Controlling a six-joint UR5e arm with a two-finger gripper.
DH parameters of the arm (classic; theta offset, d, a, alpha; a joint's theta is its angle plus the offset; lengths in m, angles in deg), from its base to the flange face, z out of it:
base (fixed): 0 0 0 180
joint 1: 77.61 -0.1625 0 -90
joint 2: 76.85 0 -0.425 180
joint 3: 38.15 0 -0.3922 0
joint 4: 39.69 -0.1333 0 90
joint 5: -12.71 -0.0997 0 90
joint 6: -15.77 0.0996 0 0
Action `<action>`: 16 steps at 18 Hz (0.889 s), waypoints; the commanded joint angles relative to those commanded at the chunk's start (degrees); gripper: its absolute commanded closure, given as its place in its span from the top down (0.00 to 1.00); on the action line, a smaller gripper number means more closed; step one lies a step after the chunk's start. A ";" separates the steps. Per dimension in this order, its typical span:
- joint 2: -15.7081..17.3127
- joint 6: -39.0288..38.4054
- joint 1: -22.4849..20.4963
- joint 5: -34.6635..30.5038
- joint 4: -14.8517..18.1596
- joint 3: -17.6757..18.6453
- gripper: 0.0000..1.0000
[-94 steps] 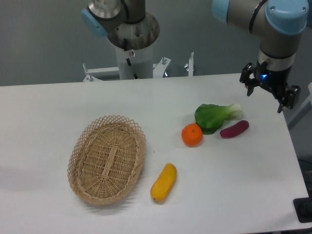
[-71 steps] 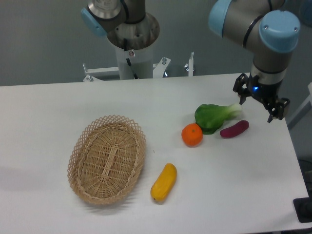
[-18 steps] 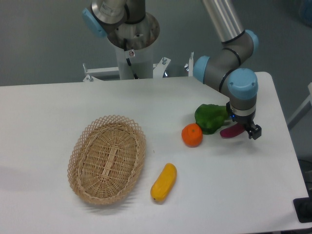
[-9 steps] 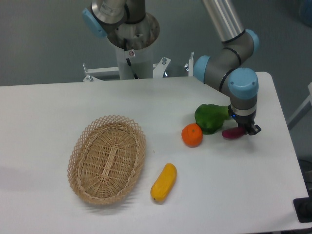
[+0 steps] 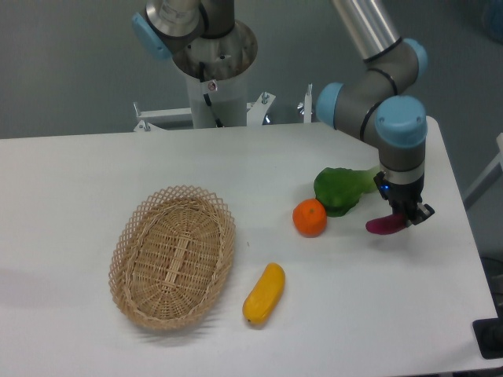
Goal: Pick up the sweet potato from the table
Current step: 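Lift the grasped sweet potato up off the table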
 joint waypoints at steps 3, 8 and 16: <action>4.40 -4.14 0.35 3.98 3.77 -0.53 0.22; 7.22 -4.59 0.00 4.69 16.50 -6.83 0.22; 7.14 -5.20 0.00 4.60 24.97 -13.10 0.22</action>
